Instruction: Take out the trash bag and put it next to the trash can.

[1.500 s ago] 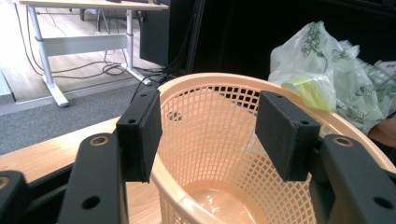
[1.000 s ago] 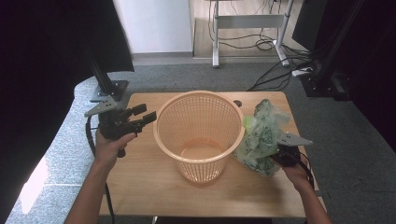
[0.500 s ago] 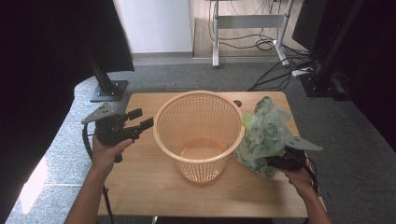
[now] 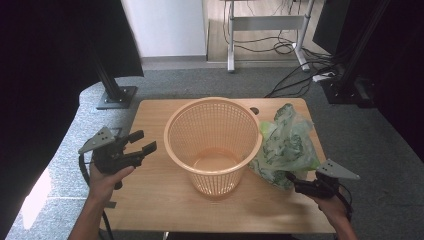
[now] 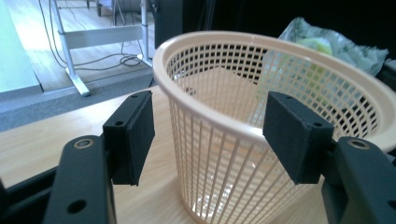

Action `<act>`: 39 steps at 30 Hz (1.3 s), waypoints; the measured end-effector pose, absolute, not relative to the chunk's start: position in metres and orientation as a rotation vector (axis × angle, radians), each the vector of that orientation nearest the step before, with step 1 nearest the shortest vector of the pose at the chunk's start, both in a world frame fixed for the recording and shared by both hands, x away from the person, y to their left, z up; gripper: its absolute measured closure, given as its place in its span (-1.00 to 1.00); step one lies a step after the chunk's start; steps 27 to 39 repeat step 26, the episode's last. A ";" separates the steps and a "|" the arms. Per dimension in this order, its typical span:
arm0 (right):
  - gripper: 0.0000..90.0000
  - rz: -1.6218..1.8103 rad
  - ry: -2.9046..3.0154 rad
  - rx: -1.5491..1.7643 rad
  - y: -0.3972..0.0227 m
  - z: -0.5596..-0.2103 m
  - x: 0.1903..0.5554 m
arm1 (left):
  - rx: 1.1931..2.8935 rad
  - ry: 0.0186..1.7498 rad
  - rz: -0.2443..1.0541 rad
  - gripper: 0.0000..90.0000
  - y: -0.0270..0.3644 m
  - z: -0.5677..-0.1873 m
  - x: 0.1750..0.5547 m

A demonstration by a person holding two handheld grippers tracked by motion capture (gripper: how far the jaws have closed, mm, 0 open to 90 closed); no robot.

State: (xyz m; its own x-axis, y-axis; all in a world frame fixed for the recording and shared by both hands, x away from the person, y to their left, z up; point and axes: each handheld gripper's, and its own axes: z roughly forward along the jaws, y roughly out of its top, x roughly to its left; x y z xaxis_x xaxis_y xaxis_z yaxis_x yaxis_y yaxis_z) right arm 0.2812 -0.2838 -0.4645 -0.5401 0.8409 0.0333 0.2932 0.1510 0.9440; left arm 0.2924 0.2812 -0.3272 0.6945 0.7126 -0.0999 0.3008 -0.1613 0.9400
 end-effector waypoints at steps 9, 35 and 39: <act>-0.63 1.402 1.909 1.083 -0.286 -0.469 0.271 | 1.736 0.853 0.406 -0.25 0.291 -0.352 0.288; -0.60 1.392 1.901 1.116 -0.292 -0.477 0.268 | 1.726 0.908 0.367 -0.24 0.301 -0.383 0.287; -0.60 1.392 1.901 1.116 -0.292 -0.477 0.268 | 1.726 0.908 0.367 -0.24 0.301 -0.383 0.287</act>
